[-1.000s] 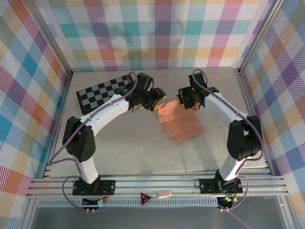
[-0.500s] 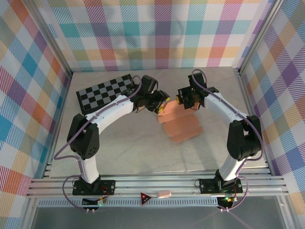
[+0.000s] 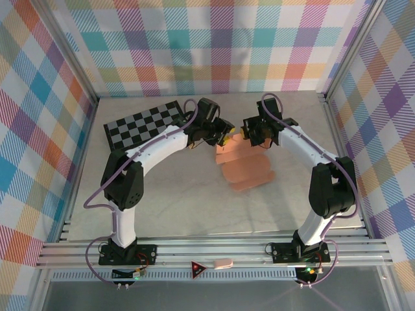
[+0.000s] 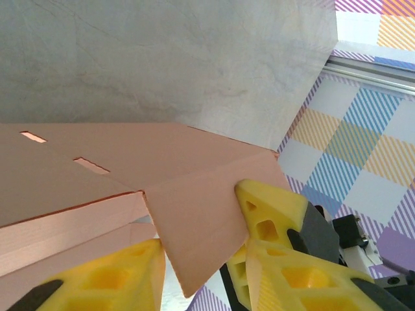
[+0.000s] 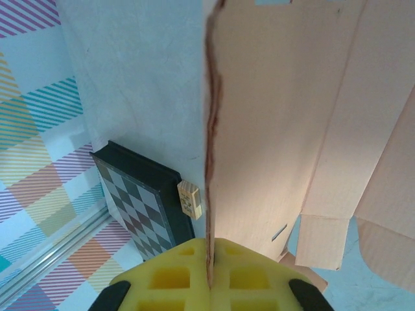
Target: Fold the paper box
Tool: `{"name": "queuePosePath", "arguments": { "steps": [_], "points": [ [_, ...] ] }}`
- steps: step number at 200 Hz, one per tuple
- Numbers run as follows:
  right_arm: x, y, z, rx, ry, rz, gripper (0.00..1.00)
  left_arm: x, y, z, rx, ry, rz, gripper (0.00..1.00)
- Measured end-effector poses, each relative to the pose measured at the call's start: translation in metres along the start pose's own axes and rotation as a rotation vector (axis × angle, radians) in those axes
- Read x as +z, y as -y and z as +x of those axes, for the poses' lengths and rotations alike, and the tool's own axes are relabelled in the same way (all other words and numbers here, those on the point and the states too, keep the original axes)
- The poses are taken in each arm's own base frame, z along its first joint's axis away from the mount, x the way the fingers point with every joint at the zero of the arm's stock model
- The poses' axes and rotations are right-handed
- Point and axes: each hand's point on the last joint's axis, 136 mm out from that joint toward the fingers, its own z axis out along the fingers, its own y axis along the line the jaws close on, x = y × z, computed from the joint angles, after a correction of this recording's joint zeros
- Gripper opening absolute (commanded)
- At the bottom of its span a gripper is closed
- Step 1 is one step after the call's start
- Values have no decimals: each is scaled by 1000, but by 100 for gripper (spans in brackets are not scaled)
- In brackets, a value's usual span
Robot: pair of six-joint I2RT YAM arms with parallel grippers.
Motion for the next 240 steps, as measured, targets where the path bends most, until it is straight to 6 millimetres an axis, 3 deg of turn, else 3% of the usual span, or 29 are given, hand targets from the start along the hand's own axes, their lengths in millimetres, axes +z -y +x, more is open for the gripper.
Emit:
{"name": "queuePosePath", "arguments": {
  "steps": [32, 55, 100, 120, 152, 180, 199, 240],
  "points": [
    [0, -3, 0, -6, 3, -15, 0, -2, 2, -5, 22, 4, 11, 54],
    [4, -4, 0, -20, 0, -46, 0, -14, -3, -12, 61, 11, 10, 56],
    [20, 13, -3, -58, 4, -85, 0, -91, -45, -59, 100, 118, -5, 51],
    [23, 12, -4, -90, 4, -132, 0, -110, -69, -80, 114, 162, -32, 46],
    [25, 18, -3, -146, 2, -203, 0, -101, -113, -82, 185, 137, -128, 39],
    [27, 23, 2, -211, -22, -275, 0, -92, -139, -76, 235, 103, -176, 36],
    [26, 19, 9, -243, -50, -335, 0, -86, -150, -75, 261, 93, -188, 36],
    [25, -13, 25, -295, -96, -465, 0, -85, -154, -81, 326, 116, -202, 38]
  ]
}}
